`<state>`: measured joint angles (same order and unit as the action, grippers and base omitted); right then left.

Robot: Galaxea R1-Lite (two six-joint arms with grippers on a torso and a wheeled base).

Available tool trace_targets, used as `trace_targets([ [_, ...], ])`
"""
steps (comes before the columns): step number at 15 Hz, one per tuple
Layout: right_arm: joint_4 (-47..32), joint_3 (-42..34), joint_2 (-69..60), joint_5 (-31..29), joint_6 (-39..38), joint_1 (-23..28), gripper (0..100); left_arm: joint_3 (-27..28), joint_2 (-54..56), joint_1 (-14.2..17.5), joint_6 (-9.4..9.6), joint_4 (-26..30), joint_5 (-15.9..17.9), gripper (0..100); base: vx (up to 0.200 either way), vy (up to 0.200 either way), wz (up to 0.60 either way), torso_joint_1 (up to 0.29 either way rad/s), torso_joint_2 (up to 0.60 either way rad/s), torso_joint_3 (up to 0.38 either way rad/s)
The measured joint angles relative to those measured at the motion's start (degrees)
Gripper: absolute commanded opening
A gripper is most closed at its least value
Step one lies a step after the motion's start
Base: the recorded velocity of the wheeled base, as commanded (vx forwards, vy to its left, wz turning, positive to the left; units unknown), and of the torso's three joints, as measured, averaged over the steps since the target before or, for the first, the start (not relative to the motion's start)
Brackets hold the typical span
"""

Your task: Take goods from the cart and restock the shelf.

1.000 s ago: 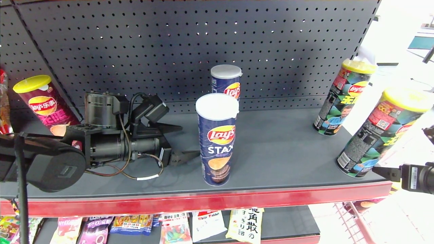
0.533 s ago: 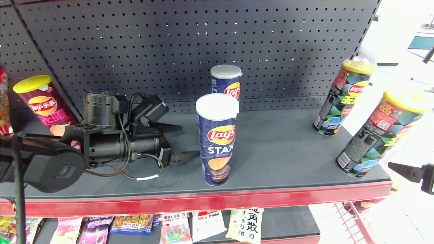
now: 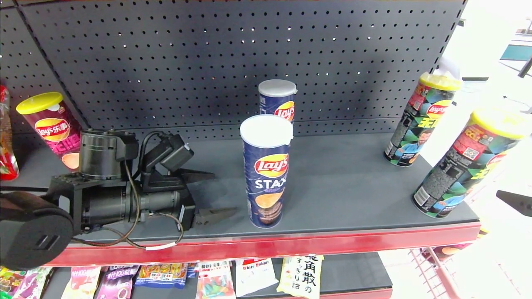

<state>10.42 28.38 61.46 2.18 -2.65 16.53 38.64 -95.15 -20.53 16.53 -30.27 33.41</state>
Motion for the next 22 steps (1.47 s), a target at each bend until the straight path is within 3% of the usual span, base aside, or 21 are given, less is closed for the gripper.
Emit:
trace_targets([
  [22, 0.0, -0.9, -0.89, -1.06, -0.09, 2.18, 100, 8.64, -7.66, -1.4, 0.0, -0.38, 0.94, 100, 0.0, 0.0, 0.0, 0.0, 0.0, 0.0],
])
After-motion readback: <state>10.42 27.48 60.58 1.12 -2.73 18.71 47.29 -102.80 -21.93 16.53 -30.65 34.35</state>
